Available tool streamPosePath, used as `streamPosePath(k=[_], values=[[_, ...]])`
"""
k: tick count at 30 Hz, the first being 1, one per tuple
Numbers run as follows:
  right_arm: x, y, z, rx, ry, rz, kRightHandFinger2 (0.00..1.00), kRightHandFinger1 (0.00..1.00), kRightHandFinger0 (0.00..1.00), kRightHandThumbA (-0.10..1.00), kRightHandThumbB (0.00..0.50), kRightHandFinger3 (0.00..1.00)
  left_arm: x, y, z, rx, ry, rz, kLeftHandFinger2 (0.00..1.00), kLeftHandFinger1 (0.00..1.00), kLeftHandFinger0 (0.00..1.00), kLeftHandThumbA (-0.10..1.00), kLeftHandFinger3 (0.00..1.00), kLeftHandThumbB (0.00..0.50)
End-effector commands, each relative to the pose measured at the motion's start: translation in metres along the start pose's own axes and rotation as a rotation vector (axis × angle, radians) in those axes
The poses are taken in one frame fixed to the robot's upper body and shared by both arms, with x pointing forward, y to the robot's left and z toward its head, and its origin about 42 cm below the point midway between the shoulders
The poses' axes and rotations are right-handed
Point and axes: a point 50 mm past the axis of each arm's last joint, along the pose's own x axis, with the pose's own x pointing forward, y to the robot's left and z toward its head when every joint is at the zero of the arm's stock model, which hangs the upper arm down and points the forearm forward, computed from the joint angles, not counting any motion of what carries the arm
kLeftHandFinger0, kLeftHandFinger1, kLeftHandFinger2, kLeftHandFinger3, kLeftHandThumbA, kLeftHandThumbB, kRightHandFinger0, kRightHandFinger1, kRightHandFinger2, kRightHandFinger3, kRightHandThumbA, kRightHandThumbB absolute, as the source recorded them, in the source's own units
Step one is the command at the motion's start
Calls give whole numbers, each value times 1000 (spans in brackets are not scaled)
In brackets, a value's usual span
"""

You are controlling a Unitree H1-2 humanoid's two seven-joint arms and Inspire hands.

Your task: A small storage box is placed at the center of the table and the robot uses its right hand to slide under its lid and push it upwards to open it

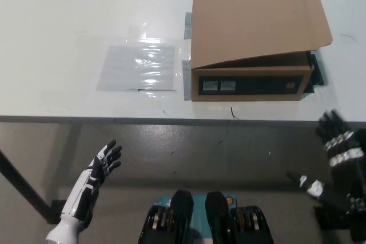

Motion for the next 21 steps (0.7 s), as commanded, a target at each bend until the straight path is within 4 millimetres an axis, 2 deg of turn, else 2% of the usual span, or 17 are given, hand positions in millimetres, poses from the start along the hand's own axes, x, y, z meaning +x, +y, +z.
streamPosePath(k=[1,4,7,10,12,15,21], values=[[33,-6,32,50,-149,-53,1000,1000,1000,1000,205,1000,4,3,8,7,-57,-15,1000,1000,1000,1000,1000,323],[52,-11,38,50,-188,-81,1000,1000,1000,1000,191,1000,4,3,7,8,-62,-16,1000,1000,1000,1000,1000,313],[69,-19,42,100,-209,-109,1000,1000,1000,1000,201,1000,3,3,6,12,-60,-19,1000,1000,1000,1000,1000,313],[87,-24,43,152,-227,-124,1000,1000,1000,1000,234,1000,3,3,6,17,-61,-21,1000,1000,1000,1000,1000,293],[95,-26,43,196,-235,-138,1000,1000,1000,1000,232,1000,3,2,6,17,-62,-20,1000,1000,1000,1000,1000,290],[108,-30,42,208,-244,-162,1000,1000,1000,1000,275,1000,4,2,5,12,-62,-25,1000,1000,1000,1000,1000,303],[131,-33,39,262,-253,-190,1000,1000,1000,1000,312,1000,4,3,7,14,-59,-21,1000,1000,1000,1000,1000,312]])
